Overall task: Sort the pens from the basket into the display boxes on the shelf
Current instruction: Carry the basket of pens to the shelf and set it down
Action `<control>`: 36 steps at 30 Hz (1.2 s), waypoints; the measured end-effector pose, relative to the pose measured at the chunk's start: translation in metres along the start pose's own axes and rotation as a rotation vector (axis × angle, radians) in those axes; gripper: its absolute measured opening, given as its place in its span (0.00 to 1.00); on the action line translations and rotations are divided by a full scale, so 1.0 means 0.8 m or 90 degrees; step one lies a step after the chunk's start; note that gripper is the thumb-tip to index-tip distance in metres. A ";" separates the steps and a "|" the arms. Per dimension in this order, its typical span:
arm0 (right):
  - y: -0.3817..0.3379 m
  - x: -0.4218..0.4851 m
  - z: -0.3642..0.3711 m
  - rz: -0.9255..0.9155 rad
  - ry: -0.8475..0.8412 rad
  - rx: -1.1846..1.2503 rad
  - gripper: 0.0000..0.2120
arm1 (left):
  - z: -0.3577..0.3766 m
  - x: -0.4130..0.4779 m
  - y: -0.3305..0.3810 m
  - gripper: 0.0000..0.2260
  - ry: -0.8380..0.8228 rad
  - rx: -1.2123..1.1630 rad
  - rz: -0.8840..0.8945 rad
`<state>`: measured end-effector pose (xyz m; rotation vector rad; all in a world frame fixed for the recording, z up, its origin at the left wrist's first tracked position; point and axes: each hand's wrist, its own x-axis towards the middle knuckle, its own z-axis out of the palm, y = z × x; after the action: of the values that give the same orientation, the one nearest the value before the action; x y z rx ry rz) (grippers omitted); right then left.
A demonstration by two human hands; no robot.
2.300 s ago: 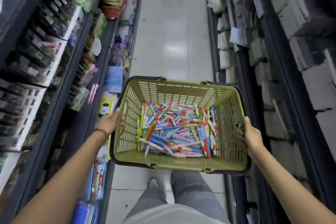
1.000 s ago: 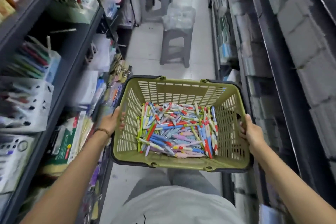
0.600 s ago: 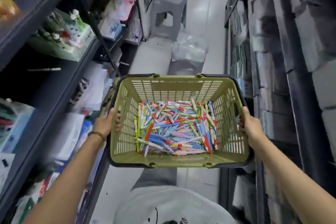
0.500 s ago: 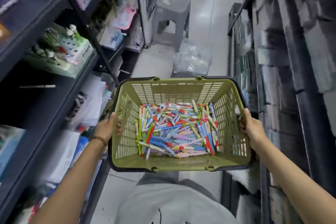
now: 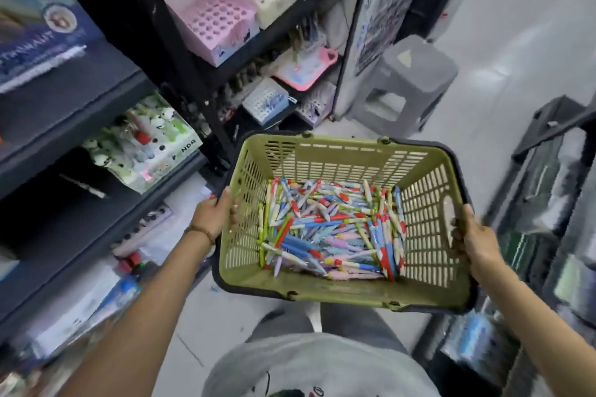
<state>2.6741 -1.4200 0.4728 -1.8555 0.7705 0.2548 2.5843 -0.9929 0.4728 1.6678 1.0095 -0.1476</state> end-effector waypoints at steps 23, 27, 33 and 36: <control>-0.276 0.228 0.127 -0.109 -0.129 -0.044 0.22 | 0.028 0.146 0.185 0.20 0.078 -0.108 0.031; -0.313 0.246 0.132 -0.137 -0.141 -0.060 0.22 | 0.042 0.158 0.194 0.22 0.055 -0.083 0.039; -0.371 0.297 0.145 -0.187 -0.166 -0.128 0.22 | 0.074 0.175 0.201 0.23 0.026 -0.105 0.021; -0.404 0.343 0.167 -0.214 -0.187 -0.173 0.23 | 0.102 0.187 0.204 0.24 0.025 -0.118 0.021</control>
<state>3.1074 -1.3326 0.5216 -2.1056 0.2241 0.4192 2.8194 -0.9830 0.4784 1.5220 0.9938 0.0020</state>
